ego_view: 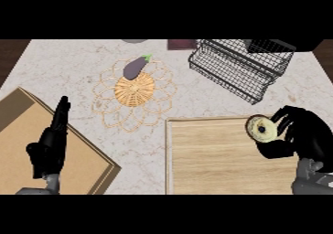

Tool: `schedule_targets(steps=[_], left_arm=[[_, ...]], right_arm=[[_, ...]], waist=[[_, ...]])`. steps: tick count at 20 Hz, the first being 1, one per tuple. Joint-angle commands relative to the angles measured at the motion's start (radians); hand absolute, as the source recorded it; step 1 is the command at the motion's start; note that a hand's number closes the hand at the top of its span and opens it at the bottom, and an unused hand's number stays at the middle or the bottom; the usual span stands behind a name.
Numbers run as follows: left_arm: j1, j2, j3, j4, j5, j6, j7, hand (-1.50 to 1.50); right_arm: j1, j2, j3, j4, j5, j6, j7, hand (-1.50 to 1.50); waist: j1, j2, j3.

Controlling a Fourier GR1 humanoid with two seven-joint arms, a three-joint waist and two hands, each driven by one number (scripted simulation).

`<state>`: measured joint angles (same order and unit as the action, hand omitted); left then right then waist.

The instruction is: Pick the cupcake from the tray and place it in the tiered basket

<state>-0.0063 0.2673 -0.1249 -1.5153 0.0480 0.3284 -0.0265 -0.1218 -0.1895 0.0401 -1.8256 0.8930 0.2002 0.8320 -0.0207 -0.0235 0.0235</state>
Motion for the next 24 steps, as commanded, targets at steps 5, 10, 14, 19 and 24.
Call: schedule_targets(steps=[5,10,14,19,24], left_arm=[[0.119,-0.045,-0.047,0.063,0.027,-0.036,0.057,0.00],[0.108,-0.043,-0.048,0.078,0.005,-0.031,0.067,0.00],[0.112,-0.042,-0.037,0.094,0.029,-0.061,0.042,0.00],[0.066,-0.048,-0.049,0.077,0.016,-0.057,0.088,0.00],[0.054,-0.092,-0.075,0.122,-0.007,-0.040,0.043,0.00]], right_arm=[[-0.133,-0.068,-0.111,-0.342,-0.043,0.044,0.083,1.50],[-0.210,-0.149,-0.118,-0.448,-0.038,0.163,0.146,1.50],[-0.308,-0.184,-0.170,-0.431,-0.087,0.238,0.203,1.50],[-0.482,-0.182,-0.190,-0.323,-0.077,0.251,0.274,1.50],[-0.581,-0.206,-0.243,-0.137,-0.077,0.217,0.212,1.50]], waist=[[-0.009,0.011,-0.027],[-0.002,0.016,-0.027],[0.010,0.020,-0.029],[0.030,0.024,-0.028],[0.037,0.035,-0.028]])
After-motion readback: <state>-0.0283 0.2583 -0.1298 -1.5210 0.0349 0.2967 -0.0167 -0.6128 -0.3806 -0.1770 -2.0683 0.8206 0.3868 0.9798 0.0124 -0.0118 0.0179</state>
